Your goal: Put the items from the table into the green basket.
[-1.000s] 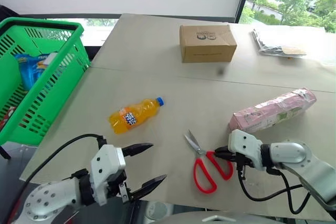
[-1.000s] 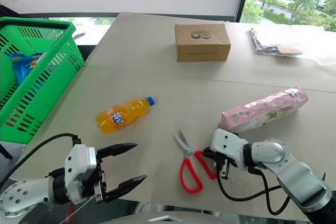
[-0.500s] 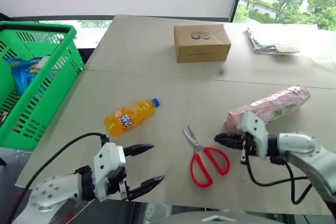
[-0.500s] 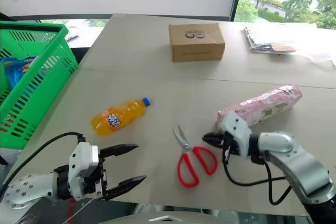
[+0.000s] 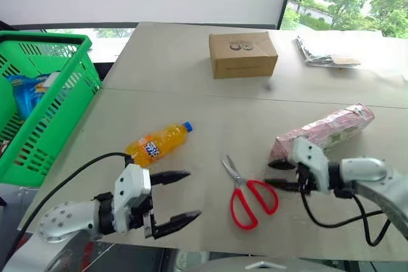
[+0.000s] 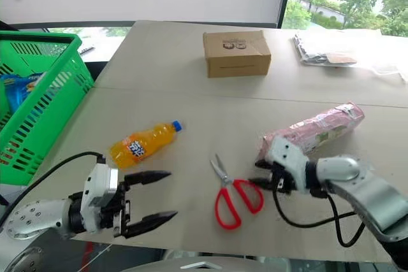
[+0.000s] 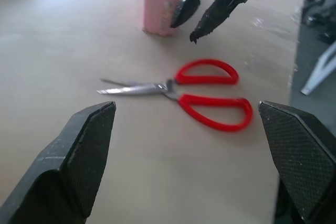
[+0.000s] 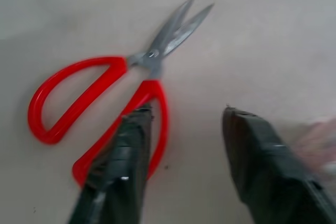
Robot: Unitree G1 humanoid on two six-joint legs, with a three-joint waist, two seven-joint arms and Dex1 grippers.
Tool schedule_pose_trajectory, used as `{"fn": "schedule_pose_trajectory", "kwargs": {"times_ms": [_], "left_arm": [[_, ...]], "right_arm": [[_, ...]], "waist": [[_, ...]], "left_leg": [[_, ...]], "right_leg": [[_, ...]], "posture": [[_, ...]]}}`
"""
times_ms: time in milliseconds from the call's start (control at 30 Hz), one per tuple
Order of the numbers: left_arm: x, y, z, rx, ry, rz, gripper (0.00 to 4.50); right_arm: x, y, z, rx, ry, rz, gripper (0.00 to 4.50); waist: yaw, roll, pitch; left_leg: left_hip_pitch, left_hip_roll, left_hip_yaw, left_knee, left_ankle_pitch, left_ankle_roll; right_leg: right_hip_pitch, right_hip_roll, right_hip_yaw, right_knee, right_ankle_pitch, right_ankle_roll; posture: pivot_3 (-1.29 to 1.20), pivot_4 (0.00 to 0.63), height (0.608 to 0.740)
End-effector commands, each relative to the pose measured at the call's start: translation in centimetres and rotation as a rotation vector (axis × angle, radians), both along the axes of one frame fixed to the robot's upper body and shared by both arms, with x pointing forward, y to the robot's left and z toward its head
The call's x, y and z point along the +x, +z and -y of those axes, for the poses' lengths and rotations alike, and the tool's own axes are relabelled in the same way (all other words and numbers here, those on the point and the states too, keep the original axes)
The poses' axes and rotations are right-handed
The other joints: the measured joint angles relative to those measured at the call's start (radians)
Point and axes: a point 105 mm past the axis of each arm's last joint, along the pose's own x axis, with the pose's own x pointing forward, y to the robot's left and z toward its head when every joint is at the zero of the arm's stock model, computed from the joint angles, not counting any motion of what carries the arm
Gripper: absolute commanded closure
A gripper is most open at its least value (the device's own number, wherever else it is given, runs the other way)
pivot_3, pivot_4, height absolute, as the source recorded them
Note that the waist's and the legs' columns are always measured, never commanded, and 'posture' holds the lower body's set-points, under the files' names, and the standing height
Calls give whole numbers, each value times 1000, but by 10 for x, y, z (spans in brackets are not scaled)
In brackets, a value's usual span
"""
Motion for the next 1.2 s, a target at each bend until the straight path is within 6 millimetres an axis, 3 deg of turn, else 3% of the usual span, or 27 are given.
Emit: {"fn": "schedule_pose_trajectory", "kwargs": {"times_ms": [33,333,433,600,1000,1200], "left_arm": [[-11,7,2,30,-62,16,0],[-17,13,-7,85,-47,23,0],[-16,18,-10,88,-29,33,0],[-17,23,-10,94,-12,42,0],[-14,24,-9,61,9,31,0],[-11,20,-12,46,12,13,0]], "right_arm": [[-3,-2,-6,-49,33,52,1324],[7,-20,-8,-172,45,71,1324],[9,-25,-7,-226,42,58,2114],[7,-24,-10,-273,48,12,4360],[21,-7,-22,-224,-2,58,4436],[19,15,-33,-19,-24,-5,4436]], "waist": [[-7,0,-2],[-9,0,-6],[-8,0,-7],[-5,-1,-13],[0,-2,-28],[0,-2,-30]], "left_leg": [[0,0,0,1,0,0],[0,1,0,8,0,0],[0,1,0,8,0,0],[0,1,-1,8,0,0],[3,1,-1,8,0,0],[2,1,0,8,0,0]], "right_leg": [[0,0,0,1,0,0],[2,1,1,2,0,-1],[2,1,0,2,0,0],[2,1,0,2,0,0],[4,1,0,2,0,-1],[4,1,0,2,2,2]], "posture": [[96,96,724],[124,94,724],[146,93,724],[164,92,724],[149,74,724],[141,69,724]]}}
